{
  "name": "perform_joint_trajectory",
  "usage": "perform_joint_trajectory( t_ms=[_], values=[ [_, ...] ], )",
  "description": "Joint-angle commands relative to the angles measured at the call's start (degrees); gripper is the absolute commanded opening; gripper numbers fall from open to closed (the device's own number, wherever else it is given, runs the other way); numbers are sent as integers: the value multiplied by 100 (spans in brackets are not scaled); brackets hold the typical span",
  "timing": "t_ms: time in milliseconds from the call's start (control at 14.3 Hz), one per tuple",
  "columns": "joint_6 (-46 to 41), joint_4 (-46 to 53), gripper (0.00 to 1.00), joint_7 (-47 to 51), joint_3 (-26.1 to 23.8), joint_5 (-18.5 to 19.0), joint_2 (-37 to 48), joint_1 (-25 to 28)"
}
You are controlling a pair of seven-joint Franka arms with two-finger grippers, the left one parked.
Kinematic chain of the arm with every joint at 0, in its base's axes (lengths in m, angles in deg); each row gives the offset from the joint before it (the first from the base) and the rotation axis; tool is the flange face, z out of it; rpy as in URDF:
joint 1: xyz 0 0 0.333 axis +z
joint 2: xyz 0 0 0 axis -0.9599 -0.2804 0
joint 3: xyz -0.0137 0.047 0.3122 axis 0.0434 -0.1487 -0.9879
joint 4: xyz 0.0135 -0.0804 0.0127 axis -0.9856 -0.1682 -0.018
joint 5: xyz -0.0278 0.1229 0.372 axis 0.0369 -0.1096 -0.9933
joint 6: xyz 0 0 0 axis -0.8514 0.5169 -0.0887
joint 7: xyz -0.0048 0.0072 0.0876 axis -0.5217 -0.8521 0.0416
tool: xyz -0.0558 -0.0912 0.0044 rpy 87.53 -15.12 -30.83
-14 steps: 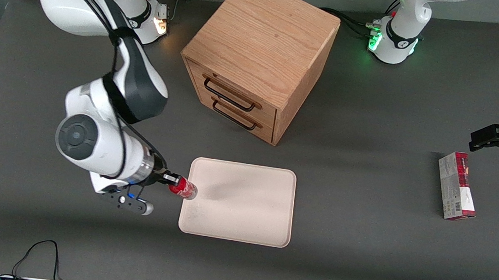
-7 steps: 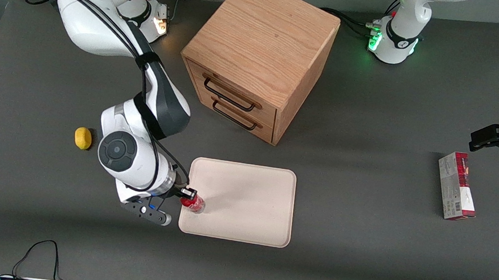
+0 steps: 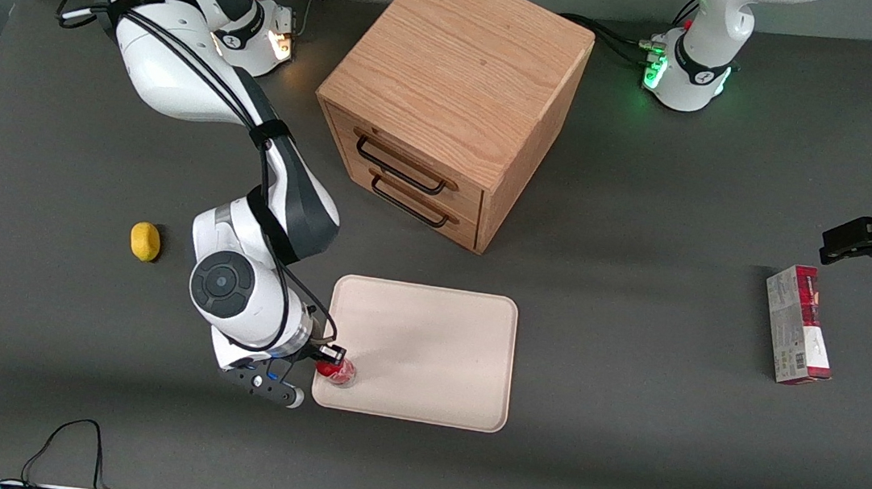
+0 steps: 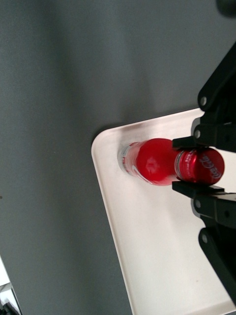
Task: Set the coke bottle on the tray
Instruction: 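Lower the bottle onto the tray and open the right gripper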
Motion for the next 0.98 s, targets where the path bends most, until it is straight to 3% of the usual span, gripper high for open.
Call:
perform_joint_trajectory(
  t_ms=[0, 70, 140, 209, 279, 907],
  values=[
    [-8, 282, 0, 179, 1, 150, -93, 63],
    [-8, 282, 0, 179, 1, 150, -93, 72],
    [1, 282, 52, 187, 1, 150, -93, 72],
    [18, 273, 96, 187, 1, 176, -93, 72],
    [27, 273, 100, 196, 1, 203, -93, 98],
    [27, 273, 100, 266, 10, 203, -93, 99]
  ],
)
